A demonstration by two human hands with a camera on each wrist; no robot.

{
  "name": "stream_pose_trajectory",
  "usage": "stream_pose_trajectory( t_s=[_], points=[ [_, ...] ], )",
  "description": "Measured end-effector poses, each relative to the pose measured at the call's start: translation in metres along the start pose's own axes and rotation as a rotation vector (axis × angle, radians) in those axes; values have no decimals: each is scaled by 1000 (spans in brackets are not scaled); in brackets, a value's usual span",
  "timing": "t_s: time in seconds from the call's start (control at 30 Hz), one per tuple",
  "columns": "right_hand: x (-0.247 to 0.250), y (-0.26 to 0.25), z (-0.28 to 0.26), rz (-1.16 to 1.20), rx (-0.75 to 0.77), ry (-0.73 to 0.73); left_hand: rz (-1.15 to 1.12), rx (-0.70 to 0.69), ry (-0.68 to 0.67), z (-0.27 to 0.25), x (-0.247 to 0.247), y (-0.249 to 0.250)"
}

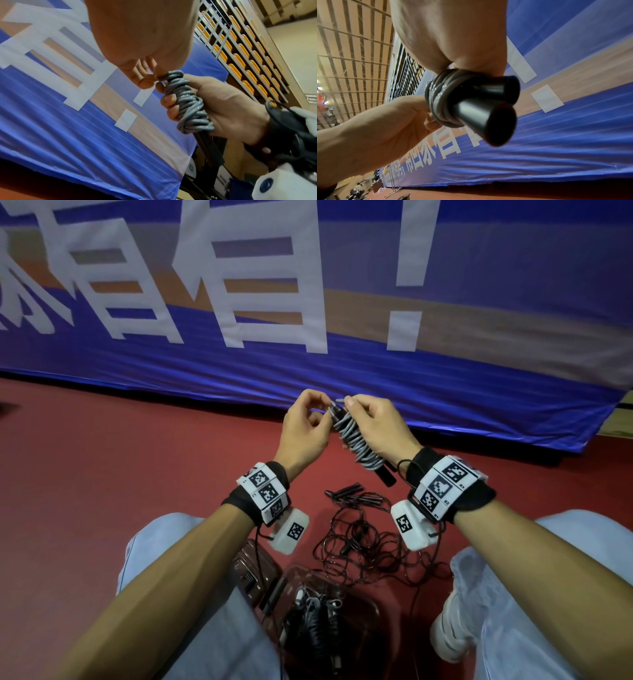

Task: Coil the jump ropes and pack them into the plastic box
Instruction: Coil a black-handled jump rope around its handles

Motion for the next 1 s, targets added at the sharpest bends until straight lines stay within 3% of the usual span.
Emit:
stream_pose_trajectory(
  t_s=[0.17,0.23,0.47,0.73,1.0],
  points=[
    [-5,-1,0,-48,81,37,240,-220,96,-1,1,10],
    [-6,-5,-1,-68,93,41,267,-248,137,-2,2,12],
    [-3,-5,-1,-17,49,69,210,-208,165,-1,1,7],
    [-4,0,2,23,0,92,187,-47,354,-4,2,7],
    [-5,-1,2,31,1,157,161,54,323,0,0,1]
  ],
)
Point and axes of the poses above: each hand's wrist, its own z-axis towards the middle knuckle, its own x-axis out of the back of the hand, y = z × x, the point moved 3 cm from there along z, towards the middle knuckle, and after that the axes turned 14 degrees about z, right-handed, at the moved point
